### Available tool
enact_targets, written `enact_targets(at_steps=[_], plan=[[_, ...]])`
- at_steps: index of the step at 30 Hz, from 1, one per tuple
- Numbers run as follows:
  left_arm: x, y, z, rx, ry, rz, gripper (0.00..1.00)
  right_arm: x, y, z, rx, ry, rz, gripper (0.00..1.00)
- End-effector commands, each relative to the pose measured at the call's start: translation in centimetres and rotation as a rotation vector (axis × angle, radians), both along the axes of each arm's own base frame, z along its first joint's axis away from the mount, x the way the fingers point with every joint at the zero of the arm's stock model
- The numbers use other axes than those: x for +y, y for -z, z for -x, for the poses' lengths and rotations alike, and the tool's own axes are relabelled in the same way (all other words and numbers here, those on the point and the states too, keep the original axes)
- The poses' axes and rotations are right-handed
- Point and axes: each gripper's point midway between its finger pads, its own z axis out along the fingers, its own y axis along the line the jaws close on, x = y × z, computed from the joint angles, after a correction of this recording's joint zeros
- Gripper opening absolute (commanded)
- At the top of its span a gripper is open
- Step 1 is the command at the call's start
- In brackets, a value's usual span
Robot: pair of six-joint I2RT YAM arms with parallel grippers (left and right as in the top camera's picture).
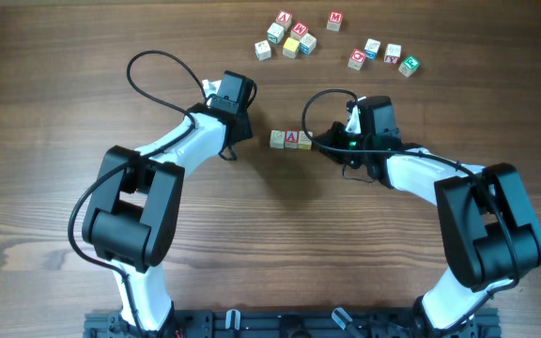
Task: Form a horizontal line
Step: 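Open both grippers and withdraw from the block row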
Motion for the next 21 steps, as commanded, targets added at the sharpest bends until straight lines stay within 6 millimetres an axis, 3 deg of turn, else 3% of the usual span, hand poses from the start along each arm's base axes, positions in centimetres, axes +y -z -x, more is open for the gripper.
enact_targets(at_steps=[1, 7, 10, 14, 17, 21], plan=[[3.4, 9.6, 9.7, 0.380, -0.032, -0.064, 0.04, 1.0, -0.4, -0.3, -0.028, -0.050, -0.021, 0.06], [3.4, 9.6, 9.7, 0.381, -0.032, -0.064, 0.05, 1.3, -0.6, -0.4, -0.050, -0.074, -0.026, 0.06], [3.4, 9.6, 9.7, 0.381, -0.031, -0.064, 0.11, 1.4, -0.9, -0.7, -0.080, -0.092, -0.025, 0.05], [3.5, 9.6, 10.0, 0.393, -0.024, -0.072, 0.04, 0.4, -0.8, -0.8, -0.067, -0.074, -0.020, 0.05], [4.5, 9.4, 10.9, 0.433, -0.042, -0.098, 0.04, -1.1, -0.1, -0.5, -0.009, -0.038, -0.011, 0.05], [6.6, 9.3, 12.2, 0.486, -0.208, -0.090, 0.04, 0.3, -0.2, 0.5, 0.011, -0.084, -0.043, 0.05]])
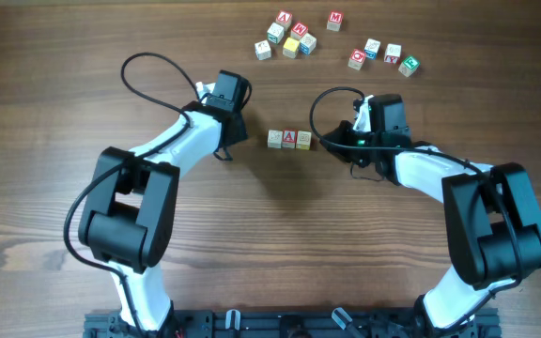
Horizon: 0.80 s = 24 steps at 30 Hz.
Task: Form a horizontal line
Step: 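Open both grippers and withdraw from the block row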
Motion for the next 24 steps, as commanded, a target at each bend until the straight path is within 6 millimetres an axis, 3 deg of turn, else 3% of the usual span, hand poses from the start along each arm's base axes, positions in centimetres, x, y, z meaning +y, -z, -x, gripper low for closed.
enact_targets(at_steps=[1, 6, 16, 24], plan=[[5.9, 9.1, 11.3, 0.438, -0.226, -0.068, 0.04, 1.6, 0.2, 0.5, 0.016, -0.030, 0.000, 0.05], [6.7, 9.2, 11.5, 0.460, -0.289, -0.019, 0.04, 1.7, 0.3, 0.5, 0.021, -0.017, 0.003, 0.05], [6.4, 9.3, 11.1, 0.444, -0.305, 0.000, 0.22, 2.7, -0.7, 0.2, -0.048, -0.084, -0.021, 0.05], [6.4, 9.3, 10.9, 0.436, -0.304, 0.003, 0.27, 3.5, -1.2, -0.1, -0.089, -0.106, -0.028, 0.05]])
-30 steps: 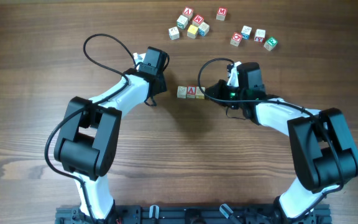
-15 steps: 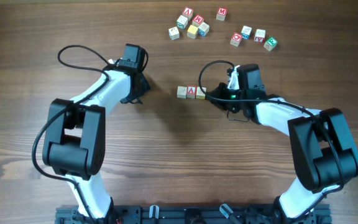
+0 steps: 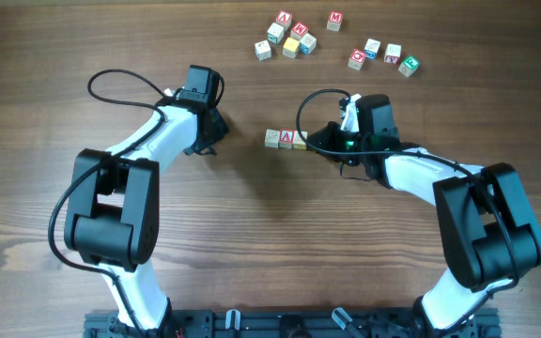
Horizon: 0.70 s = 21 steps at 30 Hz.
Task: Form a horizontal line
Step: 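Open both grippers and withdraw from the block row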
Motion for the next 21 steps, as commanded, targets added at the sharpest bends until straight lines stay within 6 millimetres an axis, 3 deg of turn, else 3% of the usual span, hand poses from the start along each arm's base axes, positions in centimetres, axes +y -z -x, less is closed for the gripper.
enact_targets(at_steps=[1, 6, 9, 12, 13, 14, 16, 18, 20, 21], plan=[[3.0, 9.4, 10.5, 0.397, -0.045, -0.067, 0.28, 0.8, -0.3, -0.3, -0.028, -0.038, -0.009, 0.05], [3.0, 9.4, 10.5, 0.397, -0.045, -0.067, 0.38, 0.3, 0.2, -0.2, -0.009, -0.016, 0.015, 0.05], [3.0, 9.4, 10.5, 0.398, -0.044, -0.067, 0.53, -0.9, -0.6, -1.0, -0.030, 0.015, 0.013, 0.05], [3.0, 9.4, 10.4, 0.393, -0.044, -0.066, 0.82, -2.3, -4.0, -2.0, -0.098, 0.054, -0.007, 0.05], [2.9, 9.4, 10.2, 0.386, -0.044, -0.064, 1.00, -2.5, -5.1, -2.2, -0.121, 0.059, -0.012, 0.05], [2.9, 9.4, 10.0, 0.378, -0.044, -0.062, 1.00, -2.7, -6.4, -2.2, -0.148, 0.065, -0.015, 0.05], [2.9, 9.4, 9.9, 0.372, -0.044, -0.061, 1.00, -3.1, -6.9, -2.1, -0.138, 0.099, -0.004, 0.05], [2.9, 9.4, 9.9, 0.372, -0.044, -0.061, 1.00, -3.9, -5.8, -1.8, -0.093, 0.136, 0.035, 0.06], [2.8, 9.5, 9.9, 0.372, -0.044, -0.058, 1.00, -5.7, -2.9, -1.1, -0.006, 0.209, 0.152, 0.05], [2.8, 9.4, 9.9, 0.372, -0.044, -0.058, 1.00, -5.8, -2.3, -0.9, 0.013, 0.216, 0.167, 0.05]])
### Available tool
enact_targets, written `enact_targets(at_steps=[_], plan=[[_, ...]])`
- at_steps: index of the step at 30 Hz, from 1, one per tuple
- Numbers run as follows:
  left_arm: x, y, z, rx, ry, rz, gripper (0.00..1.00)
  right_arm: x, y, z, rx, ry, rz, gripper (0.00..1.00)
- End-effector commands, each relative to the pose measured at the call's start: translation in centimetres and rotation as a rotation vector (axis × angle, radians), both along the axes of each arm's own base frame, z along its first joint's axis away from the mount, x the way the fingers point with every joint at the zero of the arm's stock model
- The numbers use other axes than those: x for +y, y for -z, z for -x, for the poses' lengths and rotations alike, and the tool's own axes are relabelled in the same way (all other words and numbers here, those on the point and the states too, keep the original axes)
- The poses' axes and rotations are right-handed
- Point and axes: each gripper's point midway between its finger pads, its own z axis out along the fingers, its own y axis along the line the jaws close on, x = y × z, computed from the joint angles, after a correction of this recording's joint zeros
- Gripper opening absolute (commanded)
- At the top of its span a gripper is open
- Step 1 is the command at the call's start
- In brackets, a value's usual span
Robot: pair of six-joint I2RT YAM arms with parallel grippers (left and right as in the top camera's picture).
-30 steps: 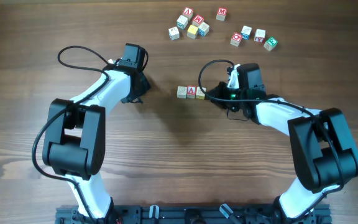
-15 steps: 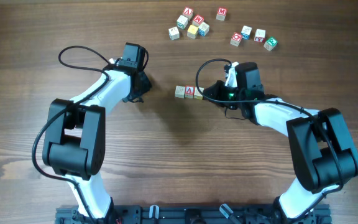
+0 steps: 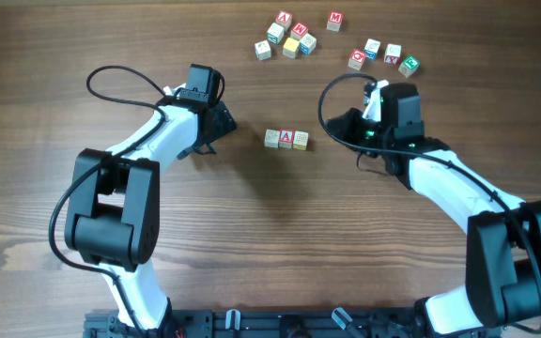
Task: Form a horizontal line
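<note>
Three lettered wooden blocks (image 3: 286, 139) lie side by side in a short left-to-right row at the table's middle; the centre one shows a red letter. My left gripper (image 3: 220, 130) sits a little left of the row, open, with nothing between its fingers. Right of the row my right gripper (image 3: 343, 131) also looks open and empty, with a clear gap to the nearest block. Neither gripper touches the row.
Several loose lettered blocks lie along the far edge: a cluster (image 3: 287, 36) behind the row, one red-lettered block (image 3: 334, 19) alone, and another cluster (image 3: 384, 56) behind my right wrist. Black cables loop over both wrists.
My right gripper was against the row's right end and now stands apart from it, further right. The left arm and the three blocks have hardly changed.
Both grippers first flanked the three-block row closely, the right one at its right end. Then the right stood slightly off. Later the left had withdrawn leftward and the right was at the row again, the row a touch further left. Now both stand apart.
</note>
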Motion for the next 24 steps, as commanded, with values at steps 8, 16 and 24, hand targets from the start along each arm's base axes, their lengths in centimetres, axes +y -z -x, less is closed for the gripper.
enact_targets(at_steps=[8, 16, 24], plan=[[0.5, 9.0, 9.9, 0.387, 0.070, 0.073, 1.00, -0.3, 5.1, 0.7, 0.105, 0.061, 0.134, 0.05], [0.1, -4.6, 6.6, 0.080, 0.154, 0.085, 1.00, -0.3, 5.1, 0.7, 0.117, 0.081, 0.120, 0.05], [-0.6, -11.6, 4.0, -0.188, 0.199, 0.117, 0.37, -0.2, 7.0, 1.0, 0.208, 0.149, 0.077, 0.05]])
